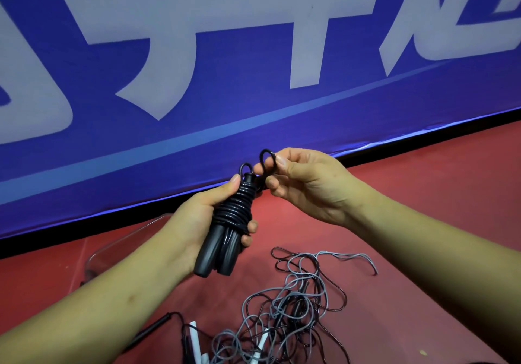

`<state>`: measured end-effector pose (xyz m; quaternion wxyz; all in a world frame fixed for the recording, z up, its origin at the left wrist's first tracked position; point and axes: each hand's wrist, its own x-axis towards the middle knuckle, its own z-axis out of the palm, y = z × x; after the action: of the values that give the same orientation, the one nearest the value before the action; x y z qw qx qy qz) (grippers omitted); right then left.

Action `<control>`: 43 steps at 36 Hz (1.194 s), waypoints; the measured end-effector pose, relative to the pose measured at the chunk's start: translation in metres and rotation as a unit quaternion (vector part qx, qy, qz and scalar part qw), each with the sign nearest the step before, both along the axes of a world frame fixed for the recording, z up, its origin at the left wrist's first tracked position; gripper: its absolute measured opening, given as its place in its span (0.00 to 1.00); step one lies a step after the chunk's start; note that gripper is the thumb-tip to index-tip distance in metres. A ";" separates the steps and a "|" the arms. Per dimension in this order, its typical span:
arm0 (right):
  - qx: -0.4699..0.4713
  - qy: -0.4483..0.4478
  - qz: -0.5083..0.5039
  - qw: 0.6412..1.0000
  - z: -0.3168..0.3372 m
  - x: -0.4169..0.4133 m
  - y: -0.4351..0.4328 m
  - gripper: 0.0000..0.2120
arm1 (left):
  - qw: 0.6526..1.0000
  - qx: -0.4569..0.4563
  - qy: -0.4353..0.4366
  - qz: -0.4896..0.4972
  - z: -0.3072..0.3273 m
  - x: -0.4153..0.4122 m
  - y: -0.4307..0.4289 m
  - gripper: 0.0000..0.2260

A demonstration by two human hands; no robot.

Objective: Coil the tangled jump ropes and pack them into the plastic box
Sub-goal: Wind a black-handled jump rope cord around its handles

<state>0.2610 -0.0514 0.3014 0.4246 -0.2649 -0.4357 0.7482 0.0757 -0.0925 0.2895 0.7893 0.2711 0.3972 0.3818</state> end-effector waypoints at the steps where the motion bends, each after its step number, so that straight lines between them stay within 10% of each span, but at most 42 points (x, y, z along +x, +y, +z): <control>1: 0.003 -0.009 -0.010 1.000 0.000 -0.002 0.000 0.06 | 1.000 0.000 0.003 0.003 0.001 -0.001 -0.001 0.14; 12: 0.251 -0.344 -0.070 0.902 0.012 0.002 0.002 0.05 | 0.986 0.126 0.078 0.073 -0.004 0.000 0.000 0.19; 30: 0.374 -0.527 -0.044 0.762 0.015 -0.003 0.004 0.09 | 0.927 0.254 0.277 0.000 0.001 -0.003 0.001 0.12; 38: 0.422 -0.570 -0.089 0.699 0.002 -0.010 0.003 0.09 | 0.961 0.186 0.205 0.022 -0.002 0.007 -0.004 0.13; 43: 0.406 -0.508 -0.160 0.743 -0.012 -0.014 0.000 0.08 | 0.968 0.160 0.190 0.040 -0.003 0.007 -0.002 0.14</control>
<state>0.2472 -0.0513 0.2899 0.3214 -0.4739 -0.8005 0.1770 0.0825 -0.0948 0.2863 0.6294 0.4456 0.4841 0.4134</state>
